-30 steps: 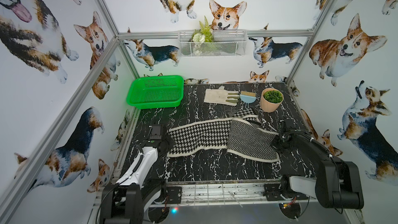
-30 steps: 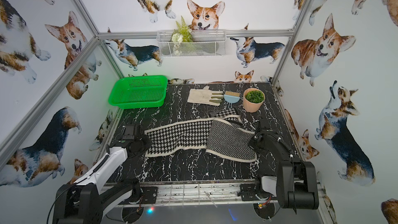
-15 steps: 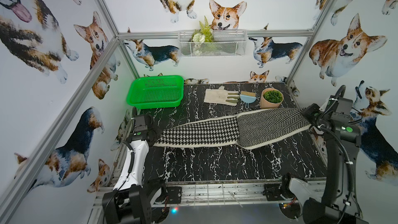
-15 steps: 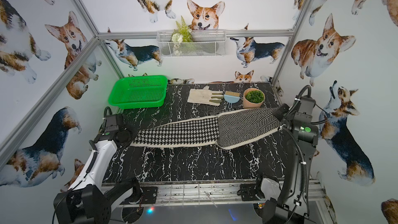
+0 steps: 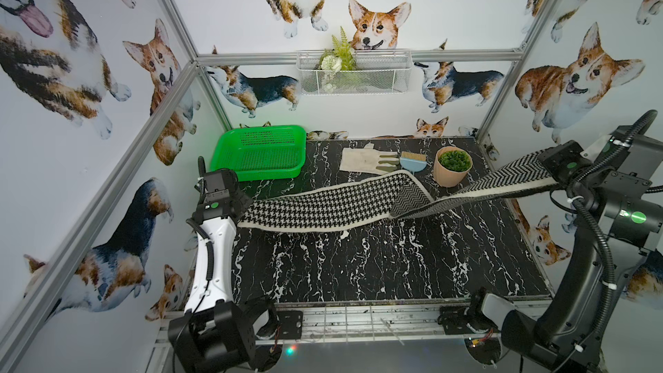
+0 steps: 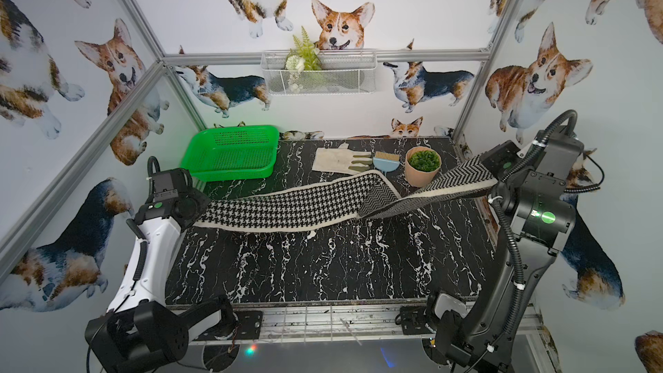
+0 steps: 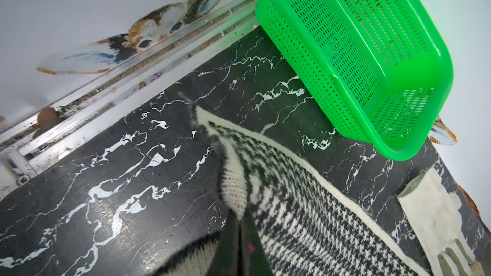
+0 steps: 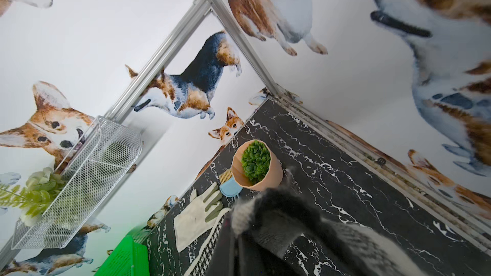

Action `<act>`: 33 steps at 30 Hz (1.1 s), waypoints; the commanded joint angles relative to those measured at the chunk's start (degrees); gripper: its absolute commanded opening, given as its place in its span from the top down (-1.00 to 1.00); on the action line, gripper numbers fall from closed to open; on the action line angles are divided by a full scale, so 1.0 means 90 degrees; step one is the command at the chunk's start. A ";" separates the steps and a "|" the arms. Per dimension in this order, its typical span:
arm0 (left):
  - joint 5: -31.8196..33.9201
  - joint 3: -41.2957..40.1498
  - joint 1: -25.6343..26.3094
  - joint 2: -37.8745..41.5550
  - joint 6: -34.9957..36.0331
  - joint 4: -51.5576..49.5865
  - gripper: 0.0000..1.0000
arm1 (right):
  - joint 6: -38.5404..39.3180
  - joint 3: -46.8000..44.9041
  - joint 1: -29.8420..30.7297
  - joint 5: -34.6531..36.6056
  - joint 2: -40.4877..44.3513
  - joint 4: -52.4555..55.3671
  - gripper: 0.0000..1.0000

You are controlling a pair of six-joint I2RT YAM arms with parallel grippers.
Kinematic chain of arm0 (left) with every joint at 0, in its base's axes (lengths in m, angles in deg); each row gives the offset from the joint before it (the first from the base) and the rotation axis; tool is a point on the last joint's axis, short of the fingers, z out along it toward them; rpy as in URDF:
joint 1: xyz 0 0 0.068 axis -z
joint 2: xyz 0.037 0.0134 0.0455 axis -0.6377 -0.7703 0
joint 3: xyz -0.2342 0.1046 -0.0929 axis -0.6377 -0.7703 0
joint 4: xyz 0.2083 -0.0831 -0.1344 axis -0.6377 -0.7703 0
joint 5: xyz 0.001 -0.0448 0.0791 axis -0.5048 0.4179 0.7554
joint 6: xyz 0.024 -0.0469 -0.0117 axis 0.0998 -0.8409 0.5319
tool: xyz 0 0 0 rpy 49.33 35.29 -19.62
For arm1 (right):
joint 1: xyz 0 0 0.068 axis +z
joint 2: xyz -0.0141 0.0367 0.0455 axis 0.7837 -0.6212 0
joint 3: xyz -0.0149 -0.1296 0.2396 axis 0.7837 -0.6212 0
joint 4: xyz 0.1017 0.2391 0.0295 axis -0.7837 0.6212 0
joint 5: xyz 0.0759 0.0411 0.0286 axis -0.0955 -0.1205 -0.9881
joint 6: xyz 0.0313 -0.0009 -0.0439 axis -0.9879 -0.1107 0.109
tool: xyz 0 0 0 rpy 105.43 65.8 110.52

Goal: Roll up the scarf and place it into the basket
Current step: Flatten out the scarf at the center of the board.

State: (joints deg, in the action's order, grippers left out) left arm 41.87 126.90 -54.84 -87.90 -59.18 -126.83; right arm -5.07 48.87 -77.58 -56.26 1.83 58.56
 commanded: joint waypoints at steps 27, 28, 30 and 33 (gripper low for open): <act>0.0580 -0.0995 -0.0085 0.0413 0.0072 0.0522 -0.04 | -0.1011 0.3490 -0.0002 -0.1367 -0.1745 -0.0420 1.00; 0.0533 -0.1064 -0.0081 0.0461 0.0093 0.0547 -0.14 | -0.1061 0.3449 0.0005 -0.1464 -0.1741 -0.0499 1.00; 0.0530 -0.1182 -0.0061 0.0560 0.0076 0.0495 -0.34 | -0.1117 0.3468 0.0002 -0.1564 -0.1742 -0.0573 1.00; 0.0588 -0.1216 0.0067 0.0713 0.0003 0.0384 -0.54 | -0.1272 0.3544 0.0005 -0.1763 -0.1750 -0.0708 1.00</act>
State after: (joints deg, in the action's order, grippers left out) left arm 46.70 116.17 -55.04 -82.53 -58.53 -124.40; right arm -13.40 80.23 -77.58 -68.17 -14.06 57.49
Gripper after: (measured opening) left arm 0.752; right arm 0.049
